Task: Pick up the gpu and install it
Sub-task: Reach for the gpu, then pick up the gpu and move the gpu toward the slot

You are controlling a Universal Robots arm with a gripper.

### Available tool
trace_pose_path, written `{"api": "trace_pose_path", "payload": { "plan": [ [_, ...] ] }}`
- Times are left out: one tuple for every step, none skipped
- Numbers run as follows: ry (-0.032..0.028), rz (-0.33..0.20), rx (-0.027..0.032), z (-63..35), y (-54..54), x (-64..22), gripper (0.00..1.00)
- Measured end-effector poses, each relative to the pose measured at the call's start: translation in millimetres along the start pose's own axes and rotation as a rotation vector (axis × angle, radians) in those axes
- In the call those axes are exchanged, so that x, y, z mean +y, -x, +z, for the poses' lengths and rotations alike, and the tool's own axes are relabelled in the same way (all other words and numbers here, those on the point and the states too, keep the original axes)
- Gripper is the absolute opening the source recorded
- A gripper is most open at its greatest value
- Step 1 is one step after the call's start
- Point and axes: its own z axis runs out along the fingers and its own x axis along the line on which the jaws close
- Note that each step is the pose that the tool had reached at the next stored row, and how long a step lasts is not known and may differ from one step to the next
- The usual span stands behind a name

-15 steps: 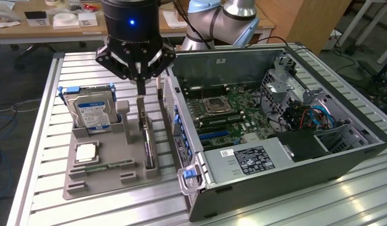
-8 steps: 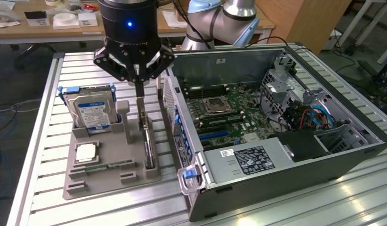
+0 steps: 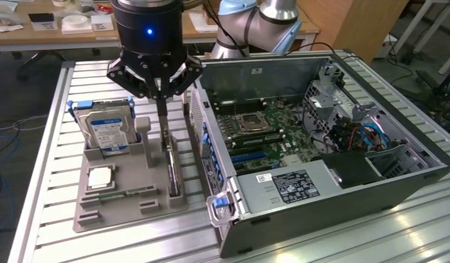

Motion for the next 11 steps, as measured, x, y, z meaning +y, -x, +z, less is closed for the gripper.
{"api": "trace_pose_path", "payload": {
  "plan": [
    [0.0000,0.000,-0.0001,0.0,0.0,-0.6,0.11],
    [0.0001,0.000,-0.0001,0.0,0.0,-0.5,0.11],
    [0.0001,0.000,-0.0001,0.0,0.0,-0.5,0.11],
    [0.0001,0.000,-0.0001,0.0,0.0,-0.5,0.11],
    [0.0001,0.000,-0.0001,0.0,0.0,-0.6,0.11],
    [0.0001,0.000,-0.0001,0.0,0.0,-0.6,0.11],
    [0.0001,0.000,-0.0001,0.0,0.0,-0.6,0.11],
    [0.0001,0.000,-0.0001,0.0,0.0,-0.6,0.11],
    [0.0000,0.000,-0.0001,0.0,0.0,-0.6,0.11],
    [0.0000,0.000,-0.0001,0.0,0.0,-0.6,0.11],
    [0.0001,0.000,-0.0001,0.0,0.0,-0.6,0.11]
  ]
}}
